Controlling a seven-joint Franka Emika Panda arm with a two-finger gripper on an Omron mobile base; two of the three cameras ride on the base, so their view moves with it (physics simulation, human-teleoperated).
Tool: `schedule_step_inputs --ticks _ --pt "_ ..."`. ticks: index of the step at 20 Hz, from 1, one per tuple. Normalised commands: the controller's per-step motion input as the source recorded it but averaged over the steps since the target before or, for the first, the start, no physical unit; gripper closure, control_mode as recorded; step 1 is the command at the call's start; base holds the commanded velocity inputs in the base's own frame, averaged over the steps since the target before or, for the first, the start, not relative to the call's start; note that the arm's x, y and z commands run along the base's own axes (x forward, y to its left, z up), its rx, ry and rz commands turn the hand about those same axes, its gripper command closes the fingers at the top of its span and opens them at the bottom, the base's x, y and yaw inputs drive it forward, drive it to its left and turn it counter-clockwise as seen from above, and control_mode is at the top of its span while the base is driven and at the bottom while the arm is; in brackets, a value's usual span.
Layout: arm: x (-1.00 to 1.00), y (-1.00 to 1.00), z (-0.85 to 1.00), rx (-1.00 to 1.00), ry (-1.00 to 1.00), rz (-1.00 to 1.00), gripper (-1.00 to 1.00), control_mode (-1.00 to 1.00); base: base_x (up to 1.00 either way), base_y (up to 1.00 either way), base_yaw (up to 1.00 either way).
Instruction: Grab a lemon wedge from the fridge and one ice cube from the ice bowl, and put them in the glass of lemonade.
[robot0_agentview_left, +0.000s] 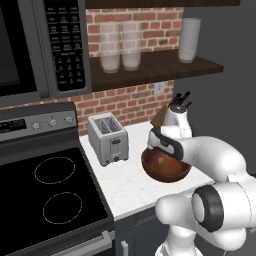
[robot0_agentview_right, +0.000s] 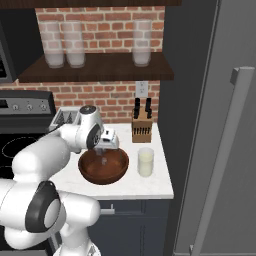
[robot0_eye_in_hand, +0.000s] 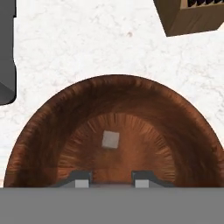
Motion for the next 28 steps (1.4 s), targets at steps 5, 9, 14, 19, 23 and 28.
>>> schedule_step_inputs --ticks 5,9,14,19,23,28 --pt "0.01 -0.11 0.4 0.01 0.0 0.0 1.0 -1.0 0.0 0.0 0.0" --pt "0.0 -0.09 0.18 0.01 -0.01 0.0 1.0 -1.0 0.0 0.0 0.0" --pt "0.0 -0.01 0.15 0.0 -0.04 0.0 1.0 -1.0 0.0 0.0 0.0" --pt "0.0 -0.02 0.12 0.0 -0.02 0.0 1.0 -1.0 0.0 0.0 0.0" --pt "0.0 0.0 0.09 0.02 -0.01 0.0 1.0 -1.0 0.0 0.0 0.0" --pt "-0.11 -0.07 0.0 0.02 0.0 0.0 1.0 -1.0 0.0 0.0 0.0"
